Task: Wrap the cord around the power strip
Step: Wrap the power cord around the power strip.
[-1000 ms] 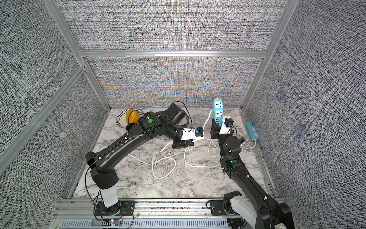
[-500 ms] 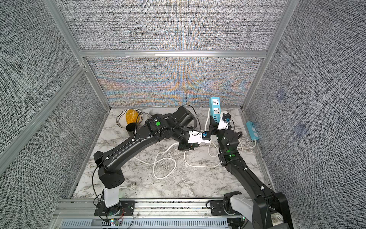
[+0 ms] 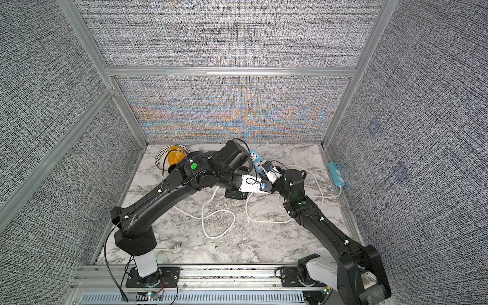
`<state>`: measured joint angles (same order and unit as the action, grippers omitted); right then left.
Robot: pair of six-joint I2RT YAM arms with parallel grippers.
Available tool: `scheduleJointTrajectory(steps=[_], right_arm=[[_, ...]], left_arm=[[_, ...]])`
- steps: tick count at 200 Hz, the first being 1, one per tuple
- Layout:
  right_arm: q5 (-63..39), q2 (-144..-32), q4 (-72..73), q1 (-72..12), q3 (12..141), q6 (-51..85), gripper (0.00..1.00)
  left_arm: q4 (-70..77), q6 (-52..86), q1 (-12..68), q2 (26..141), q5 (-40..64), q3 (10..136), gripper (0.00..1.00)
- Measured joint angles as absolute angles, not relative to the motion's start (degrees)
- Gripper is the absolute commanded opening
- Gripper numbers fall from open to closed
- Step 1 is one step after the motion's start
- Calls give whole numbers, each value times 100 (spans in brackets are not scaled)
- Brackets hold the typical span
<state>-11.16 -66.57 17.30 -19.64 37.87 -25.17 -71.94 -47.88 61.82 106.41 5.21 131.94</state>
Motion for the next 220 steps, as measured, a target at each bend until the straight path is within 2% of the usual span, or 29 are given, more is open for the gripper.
scheduleJointTrajectory(steps=[63, 122, 167, 220], right_arm=[[-1944, -6187, 1614, -2215, 2934, -3293, 0], [-3409, -5728, 1798, -2399, 2438, -3540, 0], [-4466, -5516, 2644, -2397, 2106, -2740, 0], [-5052, -5308, 4899, -2357, 1555, -897, 0]], left_arm=[[-7290, -5019, 5712, 10656, 760, 13402, 0], [-7118, -5076, 5054, 10783, 1380, 13592, 0], [-6814, -5022, 4652, 11000, 1968, 13633, 0], [-6451, -4742, 4353, 11201, 2591, 13572, 0]])
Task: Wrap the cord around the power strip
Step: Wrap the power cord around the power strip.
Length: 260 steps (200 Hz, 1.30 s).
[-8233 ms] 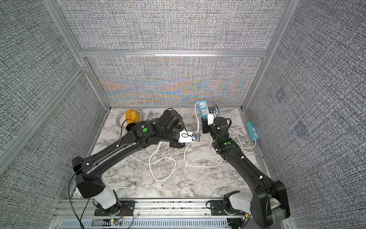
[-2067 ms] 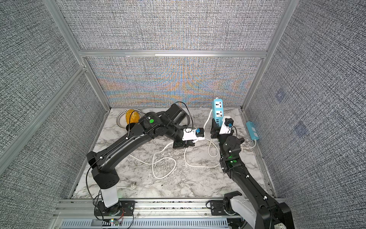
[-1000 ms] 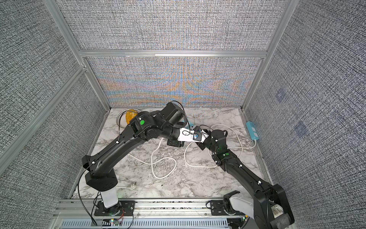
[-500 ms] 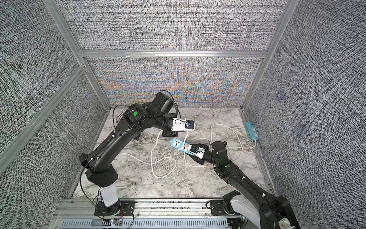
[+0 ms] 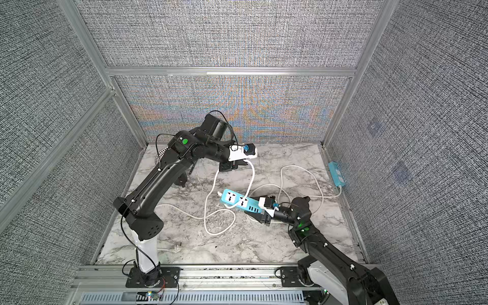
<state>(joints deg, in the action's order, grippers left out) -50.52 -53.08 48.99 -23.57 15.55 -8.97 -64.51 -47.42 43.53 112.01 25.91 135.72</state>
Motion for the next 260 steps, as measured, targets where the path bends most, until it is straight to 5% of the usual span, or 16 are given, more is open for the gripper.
scheduleJointTrajectory(steps=[69, 187, 260], right_arm=[[-3693, -5660, 8418, -2053, 565, 1063, 0], [-1356, -5826, 9032, -2005, 1103, 1297, 0], [-222, -5577, 7612, -2025, 2252, -143, 0]], left_arm=[[-5728, -3841, 3931, 11249, 3701, 13004, 0], [-3992, -2174, 3892, 11539, 5408, 12060, 10], [-3774, -2123, 4335, 11048, 4908, 11542, 10]])
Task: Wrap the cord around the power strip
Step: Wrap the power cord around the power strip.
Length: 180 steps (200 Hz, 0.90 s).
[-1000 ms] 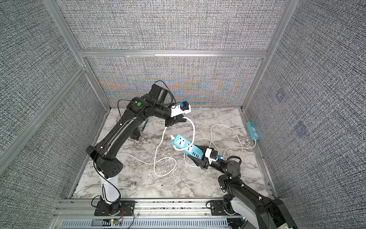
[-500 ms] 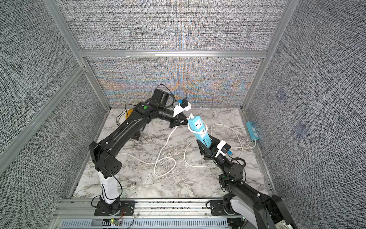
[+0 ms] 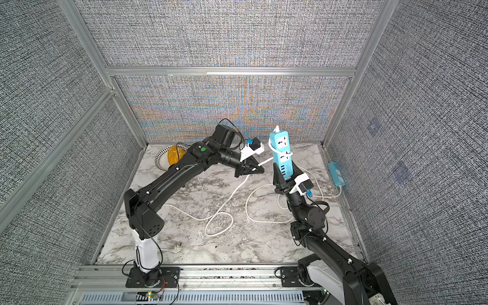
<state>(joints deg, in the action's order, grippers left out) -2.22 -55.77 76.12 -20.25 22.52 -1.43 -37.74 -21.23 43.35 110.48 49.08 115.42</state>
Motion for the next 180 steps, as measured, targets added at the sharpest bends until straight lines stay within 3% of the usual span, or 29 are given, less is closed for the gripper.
scheduleJointTrajectory(steps=[50, 180], right_arm=[[-75, -5363, 5896, -1942, 2768, -1066, 0], [-403, -5771, 3802, -1149, 3533, -880, 0]], left_arm=[[-2554, -2025, 4427, 10263, 4303, 9979, 11], [-891, -1435, 4602, 9515, 3428, 7533, 10]])
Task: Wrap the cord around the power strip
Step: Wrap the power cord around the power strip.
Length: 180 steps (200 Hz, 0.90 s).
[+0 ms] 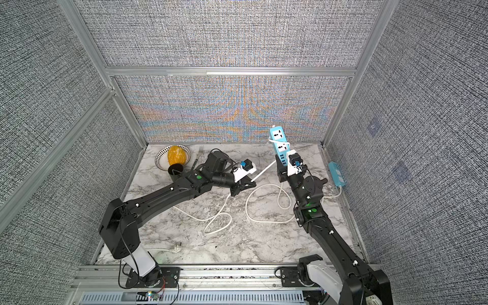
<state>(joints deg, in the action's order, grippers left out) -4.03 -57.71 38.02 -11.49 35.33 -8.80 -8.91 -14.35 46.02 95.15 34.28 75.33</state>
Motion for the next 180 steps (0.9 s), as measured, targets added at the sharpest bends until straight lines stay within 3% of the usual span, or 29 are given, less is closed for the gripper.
scheduleJointTrajectory(steps=[70, 98, 141, 180], right_arm=[[-1024, -6007, 3275, -707, 3612, -447, 0], [-1262, -6097, 3275, -637, 3627, -432, 0], [-1822, -6206, 3481, -637, 3741, -471, 0], [-1997, -6254, 3621, -637, 3826, -600, 0]], left_arm=[[-445, -1079, 4613, 8213, 2510, 5861, 9], [-582, -1026, 4615, 7542, 2191, 5664, 3], [-1876, -1503, 4613, 6803, 1706, 6726, 0], [-3546, -2390, 4615, 7432, 1645, 8783, 0]])
